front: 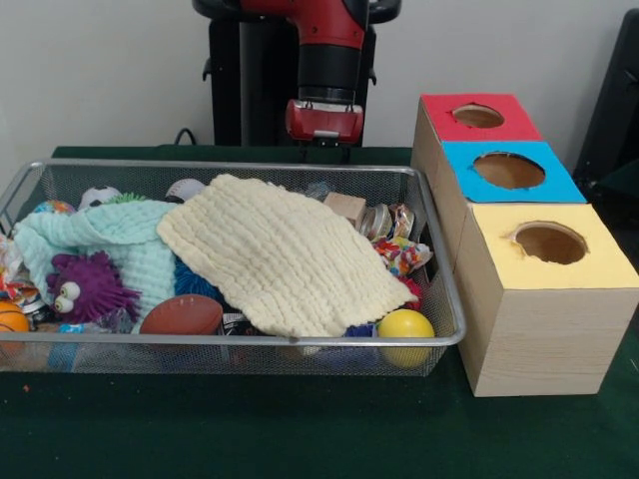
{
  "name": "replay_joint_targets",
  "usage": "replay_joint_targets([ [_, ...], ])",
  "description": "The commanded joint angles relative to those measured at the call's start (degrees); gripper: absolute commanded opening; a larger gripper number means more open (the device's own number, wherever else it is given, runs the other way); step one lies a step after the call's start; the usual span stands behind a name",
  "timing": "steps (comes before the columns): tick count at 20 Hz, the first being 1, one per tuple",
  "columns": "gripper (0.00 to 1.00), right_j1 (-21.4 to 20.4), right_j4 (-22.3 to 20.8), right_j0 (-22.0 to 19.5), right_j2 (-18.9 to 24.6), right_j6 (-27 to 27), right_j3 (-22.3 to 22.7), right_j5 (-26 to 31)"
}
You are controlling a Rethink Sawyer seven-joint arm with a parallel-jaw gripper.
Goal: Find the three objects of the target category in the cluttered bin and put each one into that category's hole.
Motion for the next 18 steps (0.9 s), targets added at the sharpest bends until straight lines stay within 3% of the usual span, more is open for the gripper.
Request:
replay_joint_targets([
  [1, 1.0, -1.65, -2.93, -2.98, 1.97, 11.58, 0.88, 4.77],
  [8, 1.0, -1.5, -3.65, -4.65, 3.45, 11.84, -0.22, 6.25],
  [18, 1.0, 2.79, -2.2, -4.16, 2.26, 11.69, -1.86, 0.33],
])
